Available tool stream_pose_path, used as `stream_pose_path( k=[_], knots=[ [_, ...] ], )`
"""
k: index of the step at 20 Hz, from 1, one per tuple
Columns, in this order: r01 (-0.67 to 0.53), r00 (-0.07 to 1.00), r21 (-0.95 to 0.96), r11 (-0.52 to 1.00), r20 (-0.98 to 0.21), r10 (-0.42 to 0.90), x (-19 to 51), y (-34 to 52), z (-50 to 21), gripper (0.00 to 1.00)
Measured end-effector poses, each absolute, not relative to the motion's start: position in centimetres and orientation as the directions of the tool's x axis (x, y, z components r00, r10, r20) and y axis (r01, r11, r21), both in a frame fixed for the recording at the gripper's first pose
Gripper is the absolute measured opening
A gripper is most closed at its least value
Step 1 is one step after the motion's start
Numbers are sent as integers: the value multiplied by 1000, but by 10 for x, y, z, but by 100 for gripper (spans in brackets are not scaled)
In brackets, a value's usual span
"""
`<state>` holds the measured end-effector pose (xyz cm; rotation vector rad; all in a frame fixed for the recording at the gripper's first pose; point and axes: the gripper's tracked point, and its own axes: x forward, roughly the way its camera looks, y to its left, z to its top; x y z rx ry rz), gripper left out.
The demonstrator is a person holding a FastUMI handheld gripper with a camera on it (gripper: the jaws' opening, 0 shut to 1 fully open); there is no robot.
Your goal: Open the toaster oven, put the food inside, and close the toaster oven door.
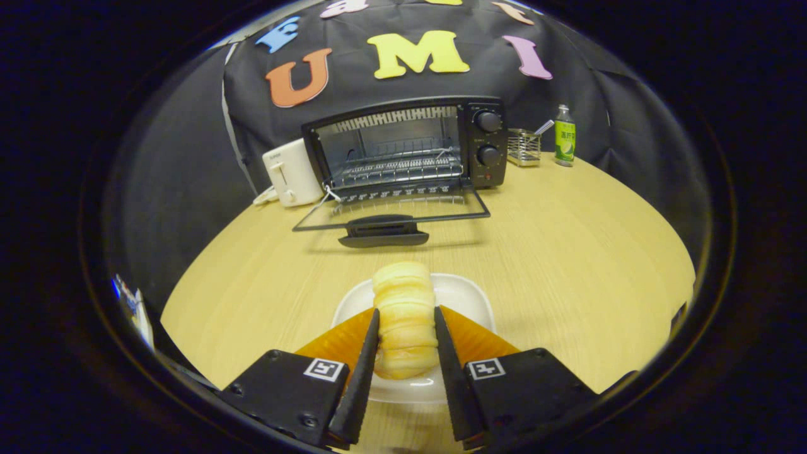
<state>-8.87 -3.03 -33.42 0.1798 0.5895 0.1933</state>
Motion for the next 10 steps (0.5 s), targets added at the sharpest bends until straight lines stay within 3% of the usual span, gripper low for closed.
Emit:
stream_pose_path(
  k=[10],
  knots=[
    [-155, 863, 532, 832, -338, 377, -11, 16, -225, 57]
  ],
)
